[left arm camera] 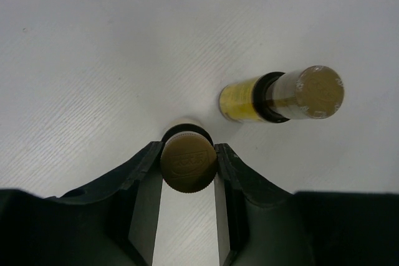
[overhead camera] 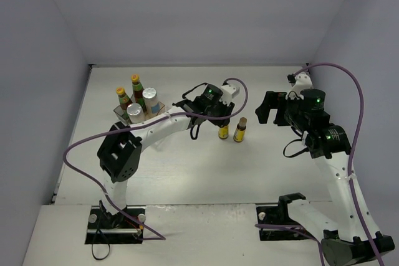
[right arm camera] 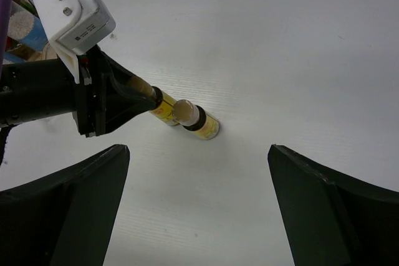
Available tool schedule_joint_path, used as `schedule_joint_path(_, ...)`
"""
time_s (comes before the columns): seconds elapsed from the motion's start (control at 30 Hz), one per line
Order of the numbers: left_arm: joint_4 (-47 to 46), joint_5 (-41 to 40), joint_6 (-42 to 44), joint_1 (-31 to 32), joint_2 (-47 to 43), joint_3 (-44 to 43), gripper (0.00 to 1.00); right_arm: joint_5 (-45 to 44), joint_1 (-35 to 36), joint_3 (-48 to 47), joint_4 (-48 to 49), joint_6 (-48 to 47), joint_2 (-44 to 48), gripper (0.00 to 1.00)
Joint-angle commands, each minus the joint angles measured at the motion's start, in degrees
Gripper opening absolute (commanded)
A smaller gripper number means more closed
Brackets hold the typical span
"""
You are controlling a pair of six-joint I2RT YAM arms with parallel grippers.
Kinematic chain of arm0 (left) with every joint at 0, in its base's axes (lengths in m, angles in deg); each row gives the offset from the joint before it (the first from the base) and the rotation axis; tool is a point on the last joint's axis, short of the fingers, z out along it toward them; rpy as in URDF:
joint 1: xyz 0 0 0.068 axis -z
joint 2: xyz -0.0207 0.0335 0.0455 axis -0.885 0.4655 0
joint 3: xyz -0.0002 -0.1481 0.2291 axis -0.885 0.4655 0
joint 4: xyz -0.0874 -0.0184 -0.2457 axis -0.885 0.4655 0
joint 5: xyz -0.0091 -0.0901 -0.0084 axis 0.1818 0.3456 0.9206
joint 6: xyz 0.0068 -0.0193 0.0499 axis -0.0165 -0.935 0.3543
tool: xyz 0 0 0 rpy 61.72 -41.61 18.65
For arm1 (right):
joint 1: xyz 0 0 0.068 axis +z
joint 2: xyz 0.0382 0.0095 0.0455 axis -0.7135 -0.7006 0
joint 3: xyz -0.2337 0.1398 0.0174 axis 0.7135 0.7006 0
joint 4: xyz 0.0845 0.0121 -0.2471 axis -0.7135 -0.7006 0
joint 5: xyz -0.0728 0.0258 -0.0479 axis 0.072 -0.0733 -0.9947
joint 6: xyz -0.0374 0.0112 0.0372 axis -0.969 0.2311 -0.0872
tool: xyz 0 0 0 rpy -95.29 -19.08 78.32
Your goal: Organize the condiment bottles
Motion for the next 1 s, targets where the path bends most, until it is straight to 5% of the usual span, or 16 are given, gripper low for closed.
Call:
schedule_joint_path(0.0,2.06,-5.65,2.05,-0.79,-6.83,-2.62,0.0,0.73,-0.33,-0.27,3.25,-0.57,0.23,1.0)
schedule_joint_path(0.27,8.4,-15.76,3.81,-8.86,-16.31,-1.21,0.0,1.87,-0.42,-0.27,4.21,0.04,-0.38,1.0)
schedule_joint_path(0.97,7.96,-14.54,3.73,-21.27,-20.72,5.99,0.0,2.58,-0.42,0.08,4.92,1.01,-1.0,1.0)
